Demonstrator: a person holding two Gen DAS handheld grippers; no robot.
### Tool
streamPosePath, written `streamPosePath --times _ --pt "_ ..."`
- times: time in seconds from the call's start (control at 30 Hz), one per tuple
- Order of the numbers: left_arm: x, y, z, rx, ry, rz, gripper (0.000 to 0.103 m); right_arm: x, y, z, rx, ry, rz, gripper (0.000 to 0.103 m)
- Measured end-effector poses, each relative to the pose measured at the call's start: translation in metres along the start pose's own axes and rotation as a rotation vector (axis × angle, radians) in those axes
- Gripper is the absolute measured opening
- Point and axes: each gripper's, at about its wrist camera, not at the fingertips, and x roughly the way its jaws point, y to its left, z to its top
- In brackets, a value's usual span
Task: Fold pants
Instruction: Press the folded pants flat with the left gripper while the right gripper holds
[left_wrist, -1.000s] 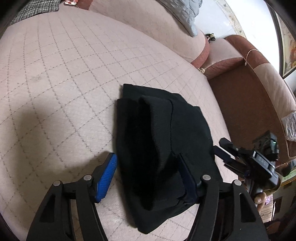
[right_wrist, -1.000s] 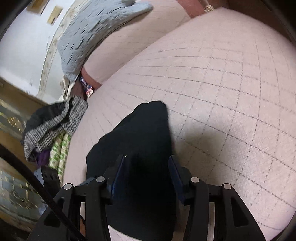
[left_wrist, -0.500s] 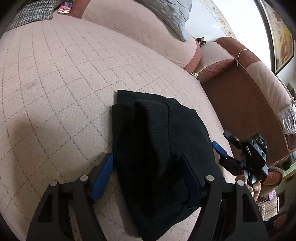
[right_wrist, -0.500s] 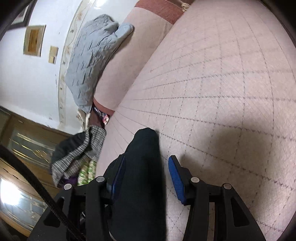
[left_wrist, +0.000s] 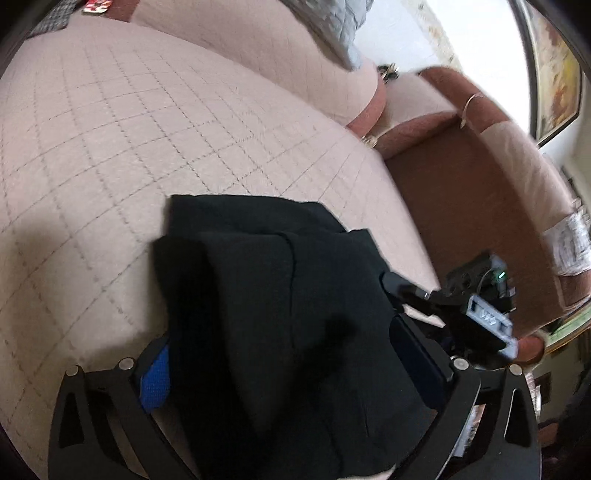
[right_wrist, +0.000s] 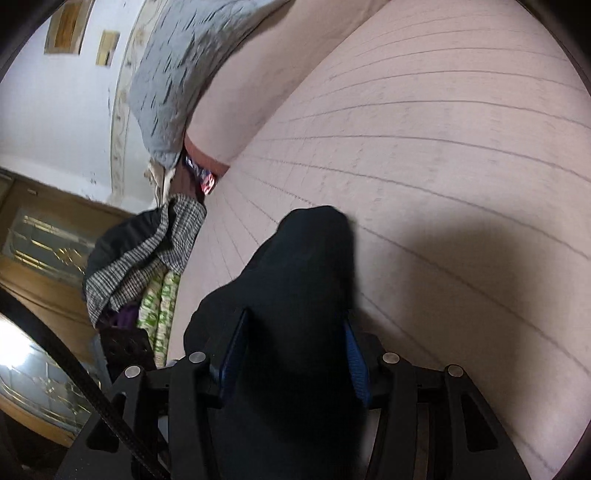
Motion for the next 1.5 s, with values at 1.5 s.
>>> streamPosePath --times 1.5 --pt "-0.02 -0.003 0.034 0.145 -0.101 0.268 0.056 0.04 0.125 0.019 -0.434 -0.036 -0.36 0.035"
